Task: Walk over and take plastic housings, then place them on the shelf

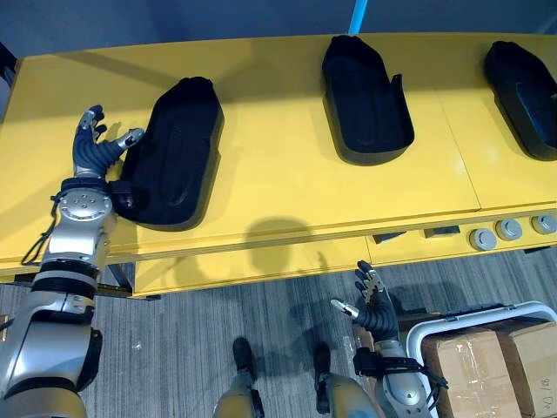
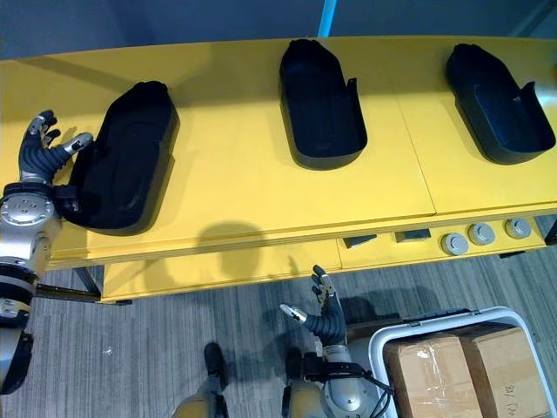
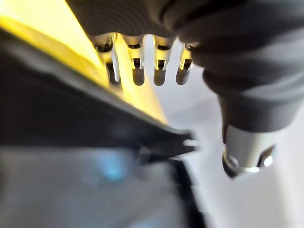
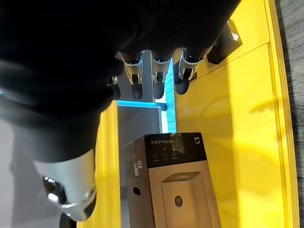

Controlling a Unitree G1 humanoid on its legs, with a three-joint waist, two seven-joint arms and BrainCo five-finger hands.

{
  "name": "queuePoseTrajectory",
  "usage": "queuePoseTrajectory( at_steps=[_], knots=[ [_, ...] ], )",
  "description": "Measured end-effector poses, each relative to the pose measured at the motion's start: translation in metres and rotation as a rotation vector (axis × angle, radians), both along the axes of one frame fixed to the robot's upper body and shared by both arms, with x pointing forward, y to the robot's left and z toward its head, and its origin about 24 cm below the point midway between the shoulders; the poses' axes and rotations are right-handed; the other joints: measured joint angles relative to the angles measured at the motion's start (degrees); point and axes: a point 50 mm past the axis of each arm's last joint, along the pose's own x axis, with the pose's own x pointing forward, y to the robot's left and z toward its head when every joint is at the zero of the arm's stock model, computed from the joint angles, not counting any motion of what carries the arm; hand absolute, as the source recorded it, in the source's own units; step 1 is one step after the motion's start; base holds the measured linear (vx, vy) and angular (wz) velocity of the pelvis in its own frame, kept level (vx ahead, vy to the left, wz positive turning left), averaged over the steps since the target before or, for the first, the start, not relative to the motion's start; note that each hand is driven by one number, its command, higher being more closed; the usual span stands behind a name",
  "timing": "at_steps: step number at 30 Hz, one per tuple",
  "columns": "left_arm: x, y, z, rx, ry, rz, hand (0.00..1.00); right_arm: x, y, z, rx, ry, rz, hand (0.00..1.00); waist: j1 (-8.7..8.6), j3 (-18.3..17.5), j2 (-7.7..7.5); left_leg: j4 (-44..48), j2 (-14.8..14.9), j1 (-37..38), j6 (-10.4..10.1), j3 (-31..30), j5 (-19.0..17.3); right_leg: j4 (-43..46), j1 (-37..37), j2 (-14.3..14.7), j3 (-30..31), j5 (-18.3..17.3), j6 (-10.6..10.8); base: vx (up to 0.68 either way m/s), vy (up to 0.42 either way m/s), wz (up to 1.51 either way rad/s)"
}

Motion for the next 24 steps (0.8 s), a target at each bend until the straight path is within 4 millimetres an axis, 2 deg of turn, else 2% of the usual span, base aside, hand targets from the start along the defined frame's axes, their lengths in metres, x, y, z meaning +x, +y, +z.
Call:
queuePoseTrajectory(
  at_steps=[4,7,8,9,10,11,15,16,17,19,22,24],
  knots=[
    [-0.021,-0.004,0.020,0.013,-0.167,0.006,0.00,-0.001,-0.004,0.000,-0.028,0.001,0.009,0.00,-0.04,-0.26,0.08,-0.03,-0.24,1.78,-0.01,-1.28,-0.01,0.80,2.02,-0.29,-0.97,-1.06,0.15,-0.02,-0.006,0.13],
    [-0.049,0.017,0.011,0.022,-0.225,0.123,0.00,-0.002,-0.009,-0.002,-0.040,0.009,0.002,0.00,0.29,-2.55,0.51,-0.04,-0.32,2.68,-0.02,-2.76,-0.01,0.53,3.80,-0.41,-2.46,-1.39,0.04,0.00,-0.003,0.24],
    [-0.059,0.026,0.001,0.033,-0.218,0.190,0.00,-0.003,-0.011,-0.002,-0.045,0.012,-0.001,0.00,1.15,-3.19,0.65,-0.05,-0.36,3.55,-0.02,-3.10,-0.01,-0.15,5.21,-0.42,-2.87,-1.39,0.03,-0.01,-0.004,0.20],
    [-0.062,0.028,-0.002,0.034,-0.213,0.202,0.00,-0.003,-0.012,-0.003,-0.045,0.014,-0.001,0.00,1.31,-3.44,0.73,-0.05,-0.37,3.61,-0.02,-3.22,-0.01,-0.32,5.45,-0.43,-3.06,-1.39,0.04,-0.02,-0.002,0.24],
    [-0.072,0.031,-0.014,0.034,-0.201,0.234,0.00,-0.005,-0.013,-0.004,-0.049,0.023,0.000,0.00,1.51,-4.56,1.14,-0.07,-0.48,3.62,-0.03,-4.21,-0.02,-0.69,6.18,-0.52,-3.99,-1.42,0.04,-0.02,0.002,0.26],
    [-0.078,0.032,-0.021,0.034,-0.193,0.243,1.00,-0.006,-0.013,-0.005,-0.049,0.027,0.001,0.00,1.60,-5.07,1.35,-0.07,-0.52,3.61,-0.05,-4.63,-0.03,-0.98,6.52,-0.55,-4.44,-1.42,0.05,-0.02,0.012,0.30],
    [-0.130,0.021,-0.076,0.011,-0.102,0.262,1.00,-0.012,-0.016,-0.009,-0.067,0.050,0.002,0.00,3.56,-7.76,2.28,-0.28,-0.67,3.74,-0.19,-5.67,-0.14,-2.26,7.77,-0.59,-5.36,-1.45,0.02,-0.03,0.016,0.17],
    [-0.144,0.013,-0.093,-0.018,-0.065,0.253,1.00,-0.012,-0.018,-0.009,-0.070,0.052,0.001,0.00,3.98,-8.24,2.45,-0.31,-0.73,3.80,-0.21,-5.92,-0.15,-2.40,8.03,-0.61,-5.50,-1.47,-0.02,-0.04,0.019,0.08],
    [-0.151,0.007,-0.101,-0.040,-0.045,0.247,1.00,-0.012,-0.019,-0.009,-0.070,0.053,0.000,0.00,4.19,-8.52,2.54,-0.32,-0.75,3.80,-0.22,-5.99,-0.16,-2.44,8.09,-0.64,-5.56,-1.48,-0.04,-0.04,0.020,0.07],
    [-0.177,-0.018,-0.133,-0.131,0.040,0.197,1.00,-0.013,-0.020,-0.010,-0.063,0.055,-0.010,0.00,4.74,-9.37,2.67,-0.34,-0.79,3.63,-0.28,-6.22,-0.19,-2.86,8.27,-0.61,-5.65,-1.46,-0.04,-0.04,0.020,0.06],
    [-0.192,-0.046,-0.159,-0.213,0.148,0.100,1.00,-0.014,-0.021,-0.011,-0.054,0.062,-0.023,0.00,4.71,-9.72,2.95,-0.35,-0.78,2.97,-0.46,-6.96,-0.26,-3.22,8.27,-0.52,-6.47,-1.45,0.08,-0.04,0.010,0.14],
    [-0.192,-0.054,-0.164,-0.230,0.169,0.059,1.00,-0.015,-0.021,-0.012,-0.054,0.066,-0.022,0.00,4.71,-9.72,3.03,-0.34,-0.73,2.29,-0.61,-7.53,-0.16,-3.28,7.98,-0.45,-7.01,-1.49,0.20,-0.03,0.002,0.14]
  ],
)
